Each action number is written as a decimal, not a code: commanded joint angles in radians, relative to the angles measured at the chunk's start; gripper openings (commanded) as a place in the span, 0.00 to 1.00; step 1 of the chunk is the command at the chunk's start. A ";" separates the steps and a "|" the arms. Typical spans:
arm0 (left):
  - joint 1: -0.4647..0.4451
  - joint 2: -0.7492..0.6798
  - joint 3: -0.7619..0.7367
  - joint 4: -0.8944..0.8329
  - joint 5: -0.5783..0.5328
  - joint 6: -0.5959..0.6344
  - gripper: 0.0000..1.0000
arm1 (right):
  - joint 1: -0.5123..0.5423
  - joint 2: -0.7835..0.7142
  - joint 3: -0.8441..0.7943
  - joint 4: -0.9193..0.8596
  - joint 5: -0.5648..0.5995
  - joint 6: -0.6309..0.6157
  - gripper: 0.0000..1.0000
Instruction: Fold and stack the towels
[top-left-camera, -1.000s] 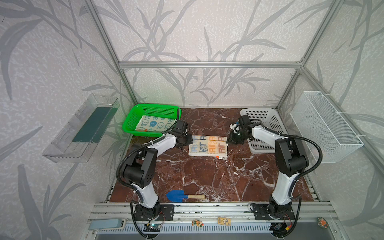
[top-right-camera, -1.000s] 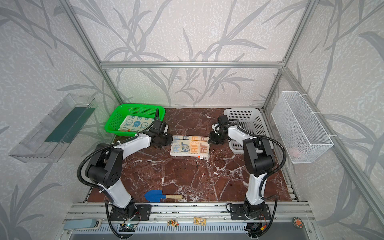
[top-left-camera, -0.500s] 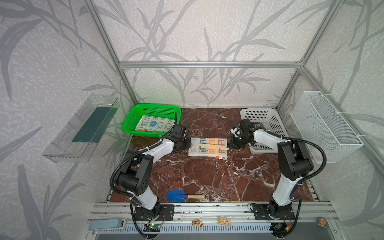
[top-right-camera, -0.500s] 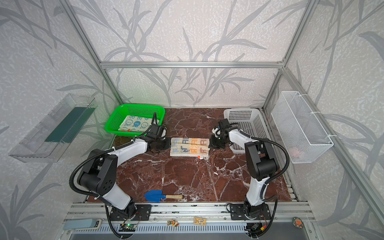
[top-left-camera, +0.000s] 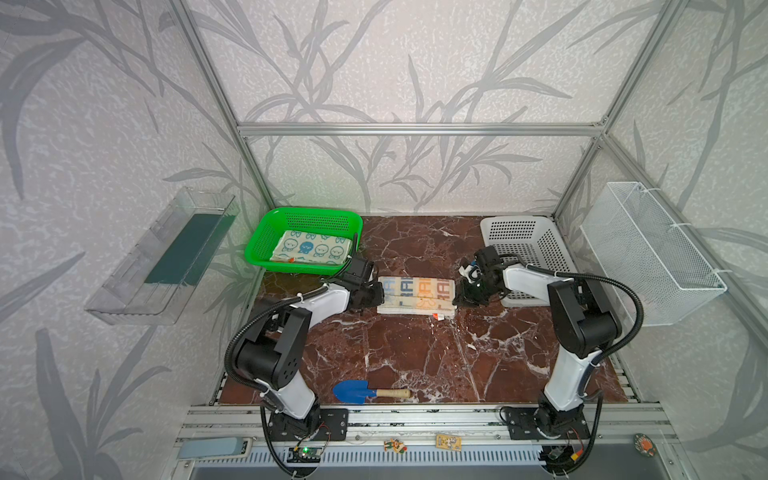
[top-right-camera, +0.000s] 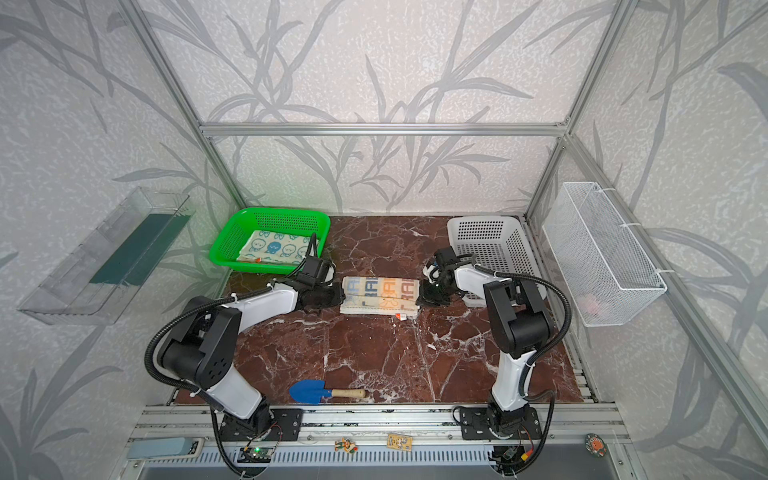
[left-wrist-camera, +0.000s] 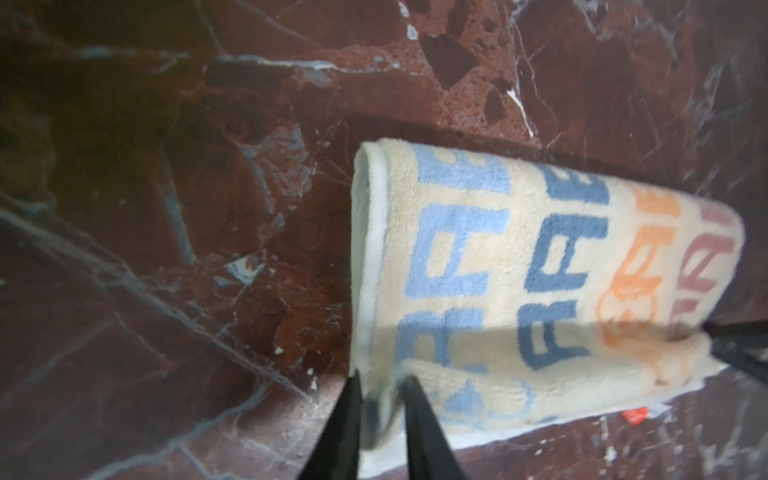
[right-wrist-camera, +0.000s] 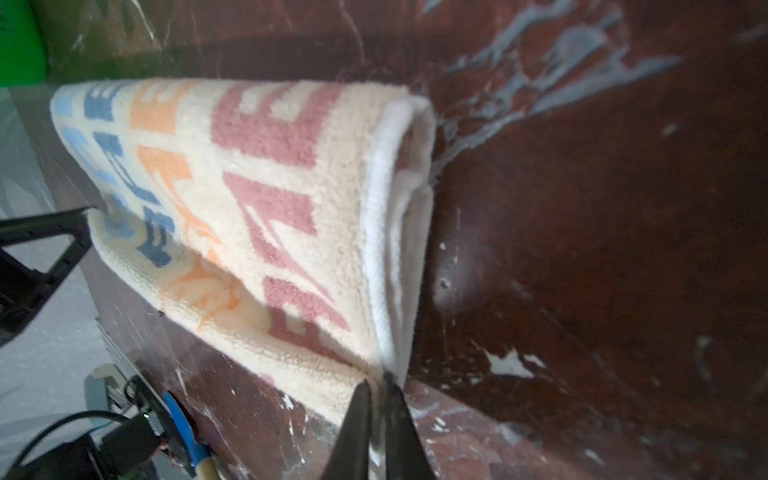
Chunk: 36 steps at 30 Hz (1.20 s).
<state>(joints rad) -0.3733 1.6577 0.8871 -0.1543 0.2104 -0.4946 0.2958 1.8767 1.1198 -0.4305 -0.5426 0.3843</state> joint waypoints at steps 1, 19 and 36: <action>-0.033 -0.043 0.012 0.002 0.007 -0.013 0.51 | 0.007 -0.015 0.028 -0.016 -0.024 -0.019 0.29; -0.076 -0.151 0.043 0.141 0.095 -0.243 0.99 | 0.115 -0.132 0.010 0.212 -0.192 0.194 0.98; -0.079 -0.005 -0.158 0.369 0.169 -0.360 0.99 | 0.106 -0.031 -0.173 0.378 -0.233 0.219 0.99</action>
<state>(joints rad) -0.4507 1.6459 0.7555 0.1719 0.3763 -0.8413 0.4076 1.8183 0.9749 -0.0849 -0.7589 0.6090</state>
